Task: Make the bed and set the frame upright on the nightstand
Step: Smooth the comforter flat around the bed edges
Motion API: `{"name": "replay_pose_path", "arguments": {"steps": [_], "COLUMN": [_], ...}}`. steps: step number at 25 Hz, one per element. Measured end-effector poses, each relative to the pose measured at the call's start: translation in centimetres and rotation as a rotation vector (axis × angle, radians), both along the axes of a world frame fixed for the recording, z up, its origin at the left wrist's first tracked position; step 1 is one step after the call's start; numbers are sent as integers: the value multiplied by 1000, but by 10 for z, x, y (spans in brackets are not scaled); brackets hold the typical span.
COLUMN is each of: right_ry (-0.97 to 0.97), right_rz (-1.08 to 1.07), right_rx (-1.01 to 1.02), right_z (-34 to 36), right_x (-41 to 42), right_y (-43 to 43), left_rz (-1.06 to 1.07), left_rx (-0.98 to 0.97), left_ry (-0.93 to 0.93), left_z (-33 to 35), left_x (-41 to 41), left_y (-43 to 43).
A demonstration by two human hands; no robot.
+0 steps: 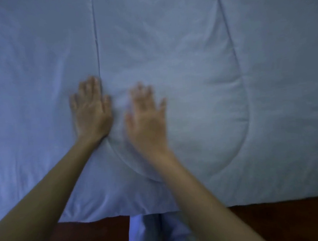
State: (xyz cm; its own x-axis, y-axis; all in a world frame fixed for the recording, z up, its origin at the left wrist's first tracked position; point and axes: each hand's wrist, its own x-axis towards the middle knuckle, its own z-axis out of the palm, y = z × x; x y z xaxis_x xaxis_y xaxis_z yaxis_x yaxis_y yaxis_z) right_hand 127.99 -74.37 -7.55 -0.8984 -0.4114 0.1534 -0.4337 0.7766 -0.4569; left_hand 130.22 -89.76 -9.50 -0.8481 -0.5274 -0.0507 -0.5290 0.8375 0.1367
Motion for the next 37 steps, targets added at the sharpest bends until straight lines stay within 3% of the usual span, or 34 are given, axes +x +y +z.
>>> {"name": "replay_pose_path", "arguments": {"steps": [2, 4, 9, 11, 14, 17, 19, 21, 23, 25, 28, 30, 37], "right_ry": [-21, 16, -19, -75, -209, -357, -303, -181, -60, -27, 9, -4, -438], "right_rz": [207, 219, -220, -372, -731, -1095, -945, -484, -33, 108, 97, 6, -487], "right_rx": [112, 167, 327, 377, 299, 169, 119, 116, 259, 281, 286, 344, 431], "right_z": [-6, -23, -35, -35, -28, -14, -11, -15, -24, -32, -37, -42, -16], "right_x": [56, 63, 20, 17, 15, 7, 22, 64, 110, 115, 87, 59, 19], "right_y": [-21, 10, 180, 250, 321, 312, 252, 174, 123, 123, 189, 263, 537], "left_rz": [126, 227, 270, 174, -178, -473, -489, -409, -305, -147, 1, -22, -295], "left_rx": [-7, 5, 97, 147, 184, 131, 99, 42, -22, -25, 25, 38, 205], "left_ry": [3, 20, -14, -2, 81, 130, 78, 5, -27, -37, -23, 5, -37], "left_z": [2, 2, 2, 8, 19, 19, 10, -2, -10, -9, -5, 0, 26], "left_x": [44, 93, 173, 181, 172, 146, 139, 147, 166, 173, 168, 155, 81], "left_y": [-19, -22, 14, 45, 98, 125, 117, 95, 71, 63, 86, 126, 325]}}
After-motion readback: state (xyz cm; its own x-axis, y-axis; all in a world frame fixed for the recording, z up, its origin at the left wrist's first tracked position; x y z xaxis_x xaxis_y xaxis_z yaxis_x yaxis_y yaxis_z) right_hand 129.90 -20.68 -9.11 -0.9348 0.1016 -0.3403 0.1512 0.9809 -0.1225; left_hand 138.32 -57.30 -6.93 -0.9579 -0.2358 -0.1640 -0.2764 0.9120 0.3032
